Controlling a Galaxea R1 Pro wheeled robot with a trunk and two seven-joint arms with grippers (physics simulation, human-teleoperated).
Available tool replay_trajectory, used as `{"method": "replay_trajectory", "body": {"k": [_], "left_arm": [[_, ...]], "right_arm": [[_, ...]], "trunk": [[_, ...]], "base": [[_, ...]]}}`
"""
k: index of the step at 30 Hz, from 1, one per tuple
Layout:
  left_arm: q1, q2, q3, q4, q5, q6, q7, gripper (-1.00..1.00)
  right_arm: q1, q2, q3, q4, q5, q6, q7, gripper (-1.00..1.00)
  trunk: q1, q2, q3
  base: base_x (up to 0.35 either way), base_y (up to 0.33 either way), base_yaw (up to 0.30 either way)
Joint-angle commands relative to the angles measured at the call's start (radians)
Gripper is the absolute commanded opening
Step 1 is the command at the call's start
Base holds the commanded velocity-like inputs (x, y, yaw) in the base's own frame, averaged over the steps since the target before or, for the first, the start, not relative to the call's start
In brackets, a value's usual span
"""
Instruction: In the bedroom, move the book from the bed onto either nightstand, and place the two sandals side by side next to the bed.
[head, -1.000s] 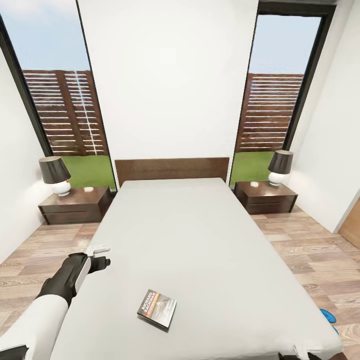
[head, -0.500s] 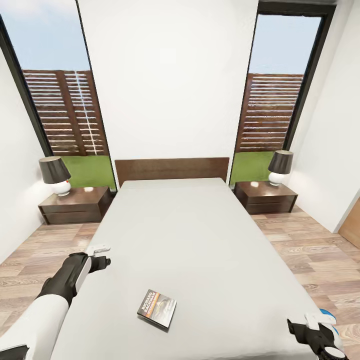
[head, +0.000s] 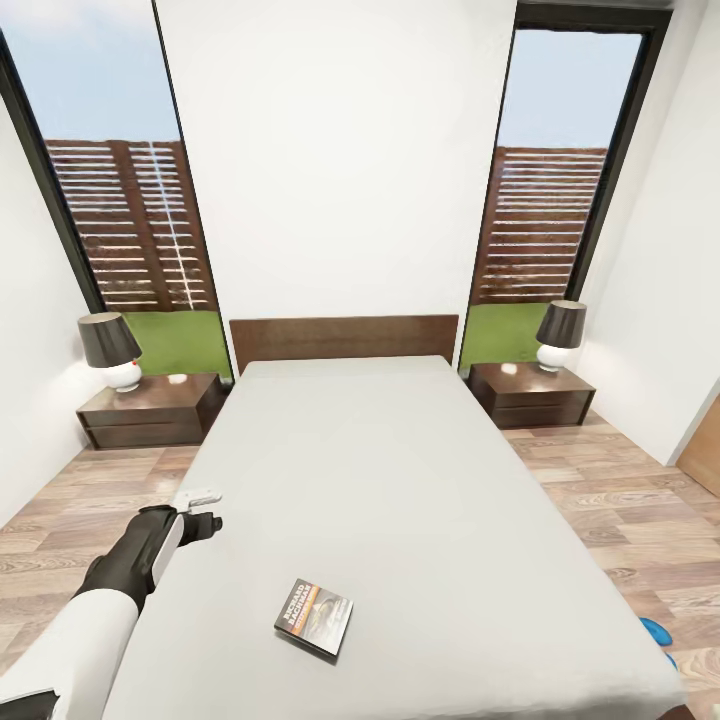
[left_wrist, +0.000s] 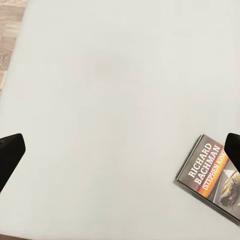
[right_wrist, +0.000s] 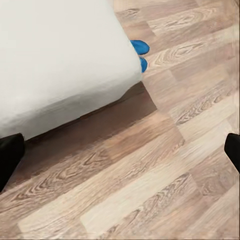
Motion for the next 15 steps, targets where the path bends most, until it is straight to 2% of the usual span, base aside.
{"method": "replay_trajectory", "body": {"k": [1, 2, 4, 6, 11, 14, 15], "left_arm": [[-0.001, -0.001, 0.002, -0.001, -0.003, 0.004, 0.000, 1.00], [-0.001, -0.001, 0.002, -0.001, -0.003, 0.004, 0.000, 1.00], [-0.001, -0.001, 0.002, -0.001, -0.003, 0.004, 0.000, 1.00], [-0.001, -0.001, 0.001, 0.000, -0.004, 0.004, 0.000, 1.00], [-0.001, -0.001, 0.001, 0.004, -0.005, 0.004, 0.000, 1.00], [-0.001, -0.001, 0.001, 0.006, -0.006, 0.003, 0.000, 1.00], [-0.001, -0.001, 0.001, 0.006, -0.006, 0.003, 0.000, 1.00]], "right_arm": [[0.022, -0.007, -0.040, 0.003, 0.011, 0.001, 0.004, 1.00], [0.022, -0.007, -0.040, 0.003, 0.011, 0.001, 0.004, 1.00], [0.057, -0.019, -0.091, 0.014, 0.012, 0.000, 0.003, 1.00], [0.081, -0.026, -0.124, 0.039, 0.014, 0.000, 0.000, 1.00], [0.102, -0.033, -0.150, 0.106, 0.027, -0.001, -0.004, 1.00], [0.112, -0.035, -0.162, 0.177, 0.072, -0.002, -0.025, 1.00], [0.112, -0.035, -0.162, 0.177, 0.072, -0.002, -0.025, 1.00]], "trunk": [[0.001, -0.002, -0.002], [0.001, -0.002, -0.002], [0.001, -0.002, -0.002], [0.001, -0.002, -0.002], [0.001, -0.002, -0.002], [0.001, -0.002, -0.002], [0.001, -0.002, -0.002]], "base": [[0.000, 0.000, 0.000], [0.000, 0.000, 0.000], [0.000, 0.000, 0.000], [0.000, 0.000, 0.000], [0.000, 0.000, 0.000], [0.000, 0.000, 0.000], [0.000, 0.000, 0.000]]}}
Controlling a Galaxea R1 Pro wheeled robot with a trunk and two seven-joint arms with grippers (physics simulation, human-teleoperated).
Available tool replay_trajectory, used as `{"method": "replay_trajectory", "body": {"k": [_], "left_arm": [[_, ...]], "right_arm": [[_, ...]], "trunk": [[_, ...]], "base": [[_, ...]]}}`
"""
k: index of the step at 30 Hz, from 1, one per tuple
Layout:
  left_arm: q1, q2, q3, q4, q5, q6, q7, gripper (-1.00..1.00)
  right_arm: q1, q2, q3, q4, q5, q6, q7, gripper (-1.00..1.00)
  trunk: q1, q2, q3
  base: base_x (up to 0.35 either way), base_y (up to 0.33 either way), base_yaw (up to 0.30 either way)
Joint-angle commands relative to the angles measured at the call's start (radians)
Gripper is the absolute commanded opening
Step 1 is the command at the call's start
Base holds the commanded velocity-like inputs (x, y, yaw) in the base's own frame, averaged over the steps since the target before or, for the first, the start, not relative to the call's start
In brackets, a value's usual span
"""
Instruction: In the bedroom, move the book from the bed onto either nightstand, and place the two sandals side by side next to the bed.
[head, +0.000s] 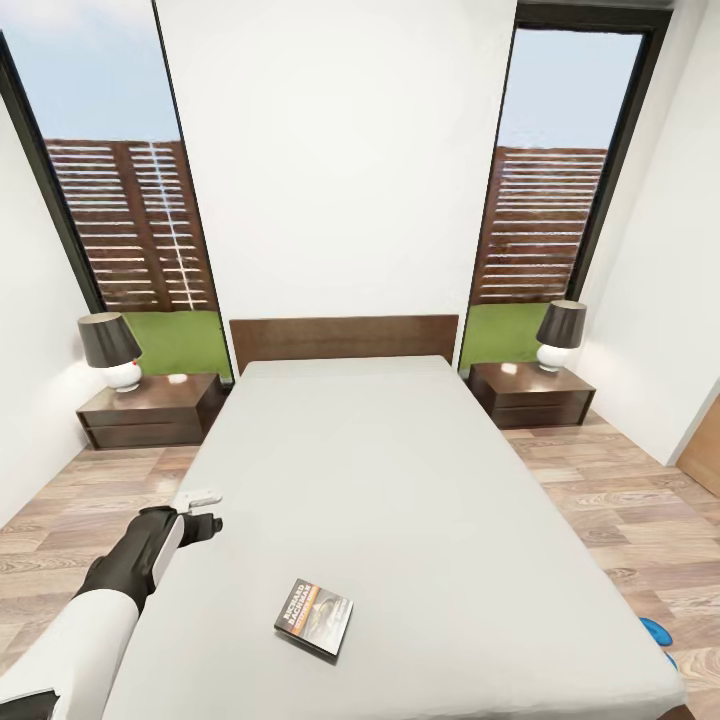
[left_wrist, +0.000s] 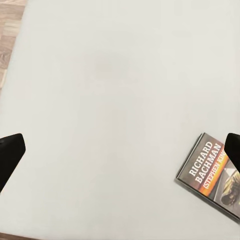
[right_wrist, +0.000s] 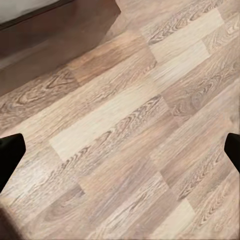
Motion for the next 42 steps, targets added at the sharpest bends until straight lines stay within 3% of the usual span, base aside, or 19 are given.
{"method": "replay_trajectory", "body": {"k": [1, 5, 6, 11, 12, 16, 23, 28, 37, 42], "left_arm": [[-0.001, 0.000, 0.002, -0.001, -0.003, 0.005, 0.000, 1.00], [-0.001, 0.000, 0.001, 0.000, -0.004, 0.004, -0.001, 1.00], [-0.001, 0.000, 0.001, 0.000, -0.004, 0.004, -0.001, 1.00], [-0.001, 0.000, 0.000, 0.001, -0.004, 0.003, -0.001, 1.00], [-0.001, 0.000, 0.000, 0.001, -0.004, 0.003, -0.001, 1.00], [-0.001, -0.001, -0.001, 0.001, -0.004, 0.003, 0.001, 1.00], [-0.001, -0.008, -0.013, 0.001, -0.004, 0.003, 0.003, 1.00], [-0.001, -0.014, -0.021, 0.002, -0.004, 0.003, 0.004, 1.00], [-0.001, -0.020, -0.024, 0.004, -0.004, 0.003, 0.001, 1.00], [-0.001, -0.023, -0.025, 0.004, -0.004, 0.003, 0.000, 1.00]], "right_arm": [[0.001, 0.002, -0.009, 0.019, 0.033, 0.001, -0.012, 1.00], [0.006, 0.014, -0.013, 0.067, 0.148, 0.000, -0.089, 1.00], [0.006, 0.014, -0.013, 0.067, 0.148, 0.000, -0.089, 1.00], [0.009, 0.073, -0.017, 0.092, 0.296, -0.001, -0.169, 1.00], [0.009, 0.073, -0.017, 0.092, 0.296, -0.001, -0.169, 1.00], [0.009, 0.121, -0.021, 0.124, 0.365, -0.002, -0.197, 1.00], [0.010, 0.174, -0.023, 0.243, 0.398, -0.003, -0.211, 1.00], [0.010, 0.254, -0.020, 0.287, 0.412, -0.002, -0.214, 1.00], [0.010, 0.310, -0.018, 0.307, 0.418, -0.003, -0.213, 1.00], [0.010, 0.320, -0.019, 0.309, 0.417, -0.003, -0.212, 1.00]], "trunk": [[0.001, -0.002, -0.002], [0.001, -0.002, -0.002], [0.001, -0.002, -0.002], [0.001, -0.002, -0.002], [0.001, -0.002, -0.002], [0.001, -0.002, -0.002], [0.001, -0.002, -0.002], [0.001, -0.002, -0.002], [0.001, -0.002, -0.002], [0.001, -0.002, -0.002]], "base": [[0.000, 0.000, 0.000], [0.000, 0.000, 0.000], [0.000, 0.000, 0.000], [0.000, 0.000, 0.000], [0.000, 0.000, 0.000], [0.000, 0.000, 0.000], [0.000, 0.000, 0.000], [0.000, 0.000, 0.000], [0.010, 0.001, 0.000], [0.104, 0.016, 0.000]]}}
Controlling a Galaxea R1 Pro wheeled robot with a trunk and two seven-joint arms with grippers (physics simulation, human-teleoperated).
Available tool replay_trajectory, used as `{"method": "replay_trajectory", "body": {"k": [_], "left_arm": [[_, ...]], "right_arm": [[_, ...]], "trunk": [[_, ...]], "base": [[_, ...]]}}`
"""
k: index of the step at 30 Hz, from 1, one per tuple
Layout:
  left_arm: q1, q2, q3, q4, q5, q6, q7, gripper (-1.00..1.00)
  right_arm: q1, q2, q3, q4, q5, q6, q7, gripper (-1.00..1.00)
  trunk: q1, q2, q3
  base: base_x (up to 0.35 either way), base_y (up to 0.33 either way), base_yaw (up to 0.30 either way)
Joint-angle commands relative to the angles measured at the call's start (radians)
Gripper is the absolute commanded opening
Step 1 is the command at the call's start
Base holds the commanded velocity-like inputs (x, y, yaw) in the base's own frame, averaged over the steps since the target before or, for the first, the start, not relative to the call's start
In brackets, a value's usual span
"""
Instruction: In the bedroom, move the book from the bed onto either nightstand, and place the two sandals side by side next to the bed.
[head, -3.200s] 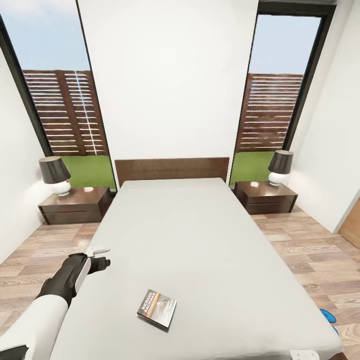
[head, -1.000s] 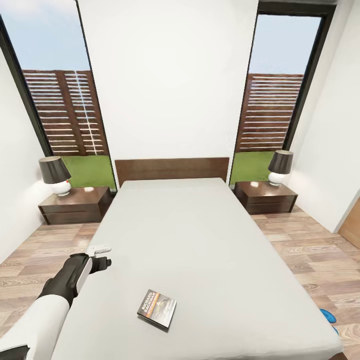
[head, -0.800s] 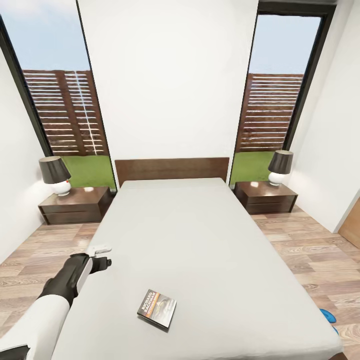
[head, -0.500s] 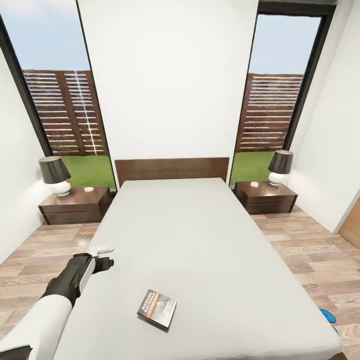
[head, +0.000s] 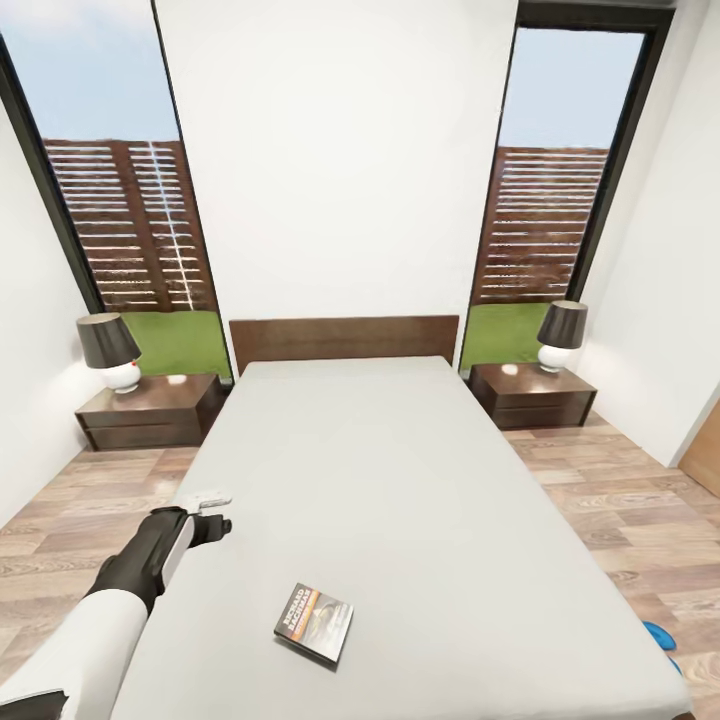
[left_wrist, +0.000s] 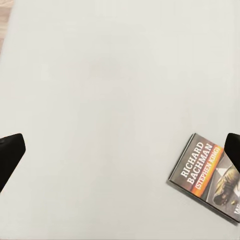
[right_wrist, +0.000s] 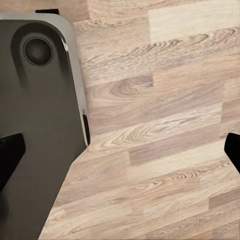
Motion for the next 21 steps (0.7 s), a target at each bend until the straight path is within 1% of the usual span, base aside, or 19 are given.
{"method": "replay_trajectory", "body": {"k": [1, 7, 21], "left_arm": [[-0.001, -0.001, 0.001, -0.001, -0.003, 0.005, 0.000, 1.00], [0.000, -0.011, 0.001, -0.001, -0.003, 0.004, -0.001, 1.00], [0.000, -0.016, 0.000, -0.001, -0.002, 0.003, -0.001, 1.00]], "right_arm": [[-0.001, 0.002, -0.008, 0.002, 0.010, 0.000, -0.003, 1.00], [-0.001, 0.009, -0.007, 0.004, 0.011, -0.011, 0.002, 1.00], [-0.001, 0.012, -0.007, 0.005, 0.011, -0.021, 0.006, 1.00]], "trunk": [[0.001, -0.002, -0.002], [0.001, -0.002, -0.002], [0.001, -0.002, -0.002]], "base": [[0.109, 0.017, 0.000], [0.054, 0.008, 0.000], [0.010, 0.002, 0.000]]}}
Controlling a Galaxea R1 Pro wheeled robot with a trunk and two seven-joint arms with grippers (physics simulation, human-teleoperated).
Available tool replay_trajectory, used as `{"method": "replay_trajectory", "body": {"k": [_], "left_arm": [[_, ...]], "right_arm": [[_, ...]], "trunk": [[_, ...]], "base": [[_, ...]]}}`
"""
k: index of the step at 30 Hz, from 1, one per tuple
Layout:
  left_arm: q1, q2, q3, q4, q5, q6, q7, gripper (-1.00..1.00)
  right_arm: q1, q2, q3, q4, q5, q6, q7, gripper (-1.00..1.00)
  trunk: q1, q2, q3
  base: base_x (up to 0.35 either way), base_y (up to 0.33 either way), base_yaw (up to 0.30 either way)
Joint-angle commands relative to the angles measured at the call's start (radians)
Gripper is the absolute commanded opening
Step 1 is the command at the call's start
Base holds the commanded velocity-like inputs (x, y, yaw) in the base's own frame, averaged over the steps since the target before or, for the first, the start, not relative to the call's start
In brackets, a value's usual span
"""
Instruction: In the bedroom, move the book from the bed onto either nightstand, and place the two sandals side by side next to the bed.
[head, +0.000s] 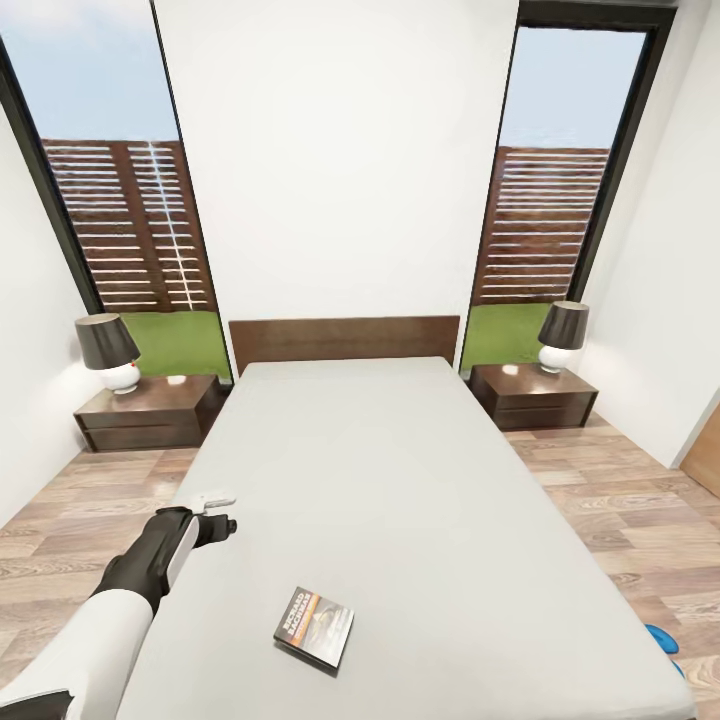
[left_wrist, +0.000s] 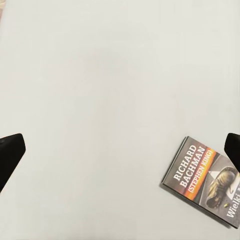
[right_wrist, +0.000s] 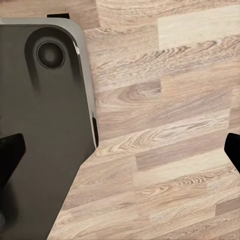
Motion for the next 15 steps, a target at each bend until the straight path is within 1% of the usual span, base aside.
{"method": "replay_trajectory", "body": {"k": [1, 15], "left_arm": [[-0.001, -0.001, 0.002, -0.001, -0.003, 0.005, 0.000, 1.00], [-0.001, -0.002, 0.002, -0.001, -0.003, 0.006, 0.001, 1.00]], "right_arm": [[-0.001, 0.000, -0.008, 0.002, 0.010, -0.002, -0.003, 1.00], [-0.001, 0.000, -0.007, 0.002, 0.010, -0.001, -0.003, 1.00]], "trunk": [[0.001, -0.002, -0.002], [0.001, -0.002, -0.002]], "base": [[0.002, 0.000, 0.000], [0.000, 0.000, 0.001]]}}
